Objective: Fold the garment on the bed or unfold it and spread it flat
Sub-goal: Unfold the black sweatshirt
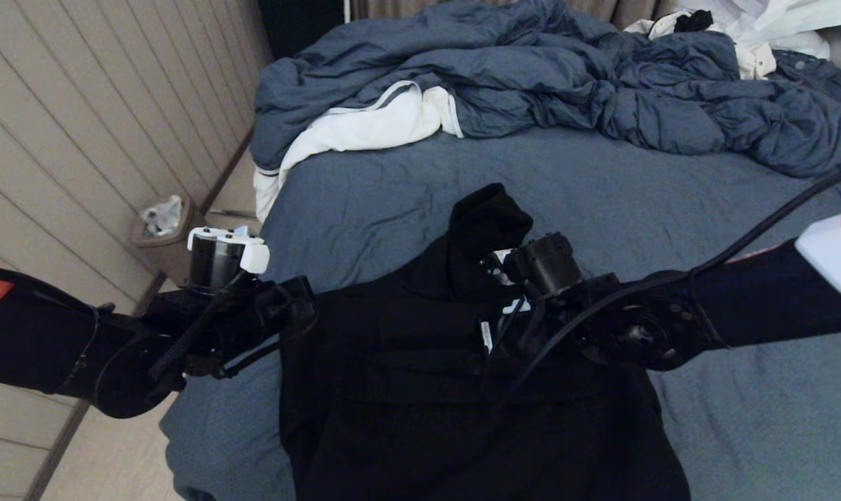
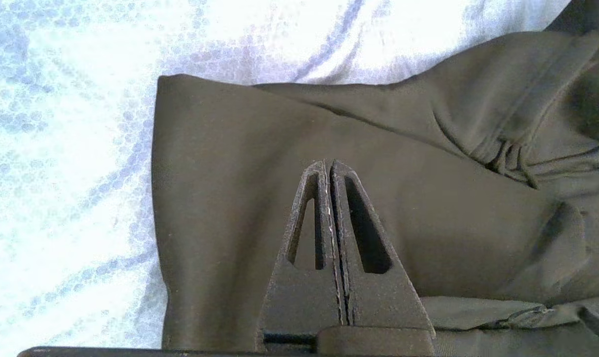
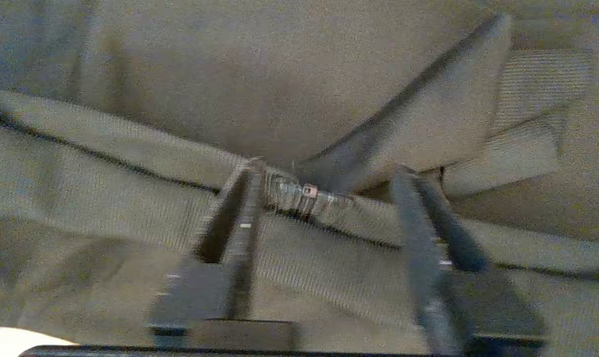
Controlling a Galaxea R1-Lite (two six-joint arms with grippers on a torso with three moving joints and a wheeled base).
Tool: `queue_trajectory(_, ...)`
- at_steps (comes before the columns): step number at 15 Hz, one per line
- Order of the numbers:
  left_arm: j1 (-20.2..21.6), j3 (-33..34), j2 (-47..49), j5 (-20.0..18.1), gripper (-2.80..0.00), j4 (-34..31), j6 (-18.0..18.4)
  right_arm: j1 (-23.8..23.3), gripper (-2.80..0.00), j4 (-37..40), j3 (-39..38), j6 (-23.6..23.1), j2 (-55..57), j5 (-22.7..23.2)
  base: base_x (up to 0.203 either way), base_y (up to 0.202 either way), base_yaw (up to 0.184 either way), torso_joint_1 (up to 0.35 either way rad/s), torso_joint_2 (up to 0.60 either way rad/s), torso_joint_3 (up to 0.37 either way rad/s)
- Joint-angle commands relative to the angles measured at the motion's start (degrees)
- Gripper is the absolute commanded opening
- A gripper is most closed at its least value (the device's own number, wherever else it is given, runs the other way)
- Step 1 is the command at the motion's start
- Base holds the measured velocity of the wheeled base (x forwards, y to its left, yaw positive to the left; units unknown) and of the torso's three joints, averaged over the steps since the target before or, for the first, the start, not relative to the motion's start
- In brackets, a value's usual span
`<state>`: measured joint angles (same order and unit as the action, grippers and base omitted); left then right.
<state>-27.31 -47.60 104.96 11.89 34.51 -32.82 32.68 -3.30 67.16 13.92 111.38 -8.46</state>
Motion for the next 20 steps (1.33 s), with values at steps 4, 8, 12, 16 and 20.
queue_trajectory(4, 0.06, 0.37, -0.78, 0.1, -2.8, 0.21, -0.92, 0.04, -2.8, -0.11, 4.2, -0.27, 6.64, -0.42, 0.0, 0.0, 0.0, 0.0, 0.0, 0.0)
queue_trajectory(8, 0.06, 1.53, -1.84, -0.12, -2.8, 0.38, -0.85, -0.36, -2.8, -0.12, 7.01, -0.85, 11.57, -1.42, 0.0, 0.0, 0.0, 0.0, 0.0, 0.0)
queue_trajectory(12, 0.06, 1.55, -1.29, -0.2, -2.8, 0.38, -0.93, 0.51, -2.8, -0.03, 3.84, -1.24, 11.73, -1.74, 0.0, 0.0, 0.0, 0.0, 0.0, 0.0)
queue_trajectory(16, 0.13, 1.55, -1.0, -0.12, -2.8, 0.38, -0.93, 1.81, -2.8, -1.36, -6.05, -1.28, 6.24, -1.27, 0.0, 0.0, 0.0, 0.0, 0.0, 0.0)
queue_trajectory(20, 0.15, 1.46, -0.72, -0.2, -2.8, 0.38, -0.85, 4.55, -2.8, -7.08, -17.38, -1.27, 2.33, -1.04, 0.0, 0.0, 0.0, 0.0, 0.0, 0.0)
